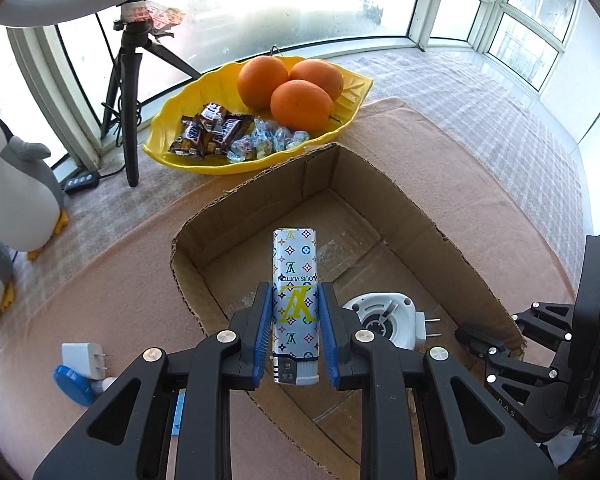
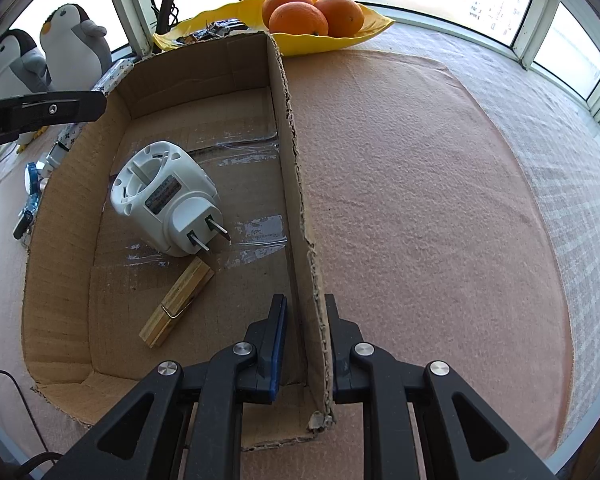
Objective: Organize rigid objects
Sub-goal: 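Carry the lighter into the box and open the left gripper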
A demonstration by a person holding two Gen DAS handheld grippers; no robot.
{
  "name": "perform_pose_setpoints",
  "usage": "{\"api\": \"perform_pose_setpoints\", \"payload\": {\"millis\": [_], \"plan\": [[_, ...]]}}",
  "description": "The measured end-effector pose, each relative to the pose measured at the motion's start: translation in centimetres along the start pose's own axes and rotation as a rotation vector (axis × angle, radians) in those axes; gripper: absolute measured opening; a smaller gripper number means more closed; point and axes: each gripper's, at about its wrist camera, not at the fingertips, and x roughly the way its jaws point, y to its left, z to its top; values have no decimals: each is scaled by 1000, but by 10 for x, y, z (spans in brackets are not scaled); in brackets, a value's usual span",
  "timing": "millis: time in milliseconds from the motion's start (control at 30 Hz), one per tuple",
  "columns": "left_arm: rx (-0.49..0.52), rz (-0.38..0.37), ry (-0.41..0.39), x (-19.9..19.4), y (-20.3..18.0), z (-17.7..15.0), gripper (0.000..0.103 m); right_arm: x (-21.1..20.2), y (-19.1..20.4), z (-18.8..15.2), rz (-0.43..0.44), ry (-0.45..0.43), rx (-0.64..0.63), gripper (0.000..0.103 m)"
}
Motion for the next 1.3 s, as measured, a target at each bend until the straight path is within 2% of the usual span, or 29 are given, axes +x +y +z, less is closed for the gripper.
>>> {"api": "perform_pose_setpoints", "payload": {"millis": [300,600,700,733,800,867,1133,1300], "plan": [[-46,-10,43,29,-4,9,21,0,0,0,0,0,0,16],[-56,-5,44,32,-2,8,22,0,1,1,-2,0,-1,16],[-62,-49,52,32,-1,9,22,0,1,1,-2,0,-1,16],[-59,-39,45,30,-1,8,24,0,1,1,-2,0,-1,16],[-44,-16,19,25,-3,7,45,0,1,1,-1,0,-1,16],[-43,-21,4,21,-3,7,60,0,1,1,-3,1,-2,17],[-67,-35,-19,-2,12,3,63,1,1,1,-9,1,-10,17],[-78,0,-43,-28,38,-13,65,0,1,0,-13,0,-13,17]]}}
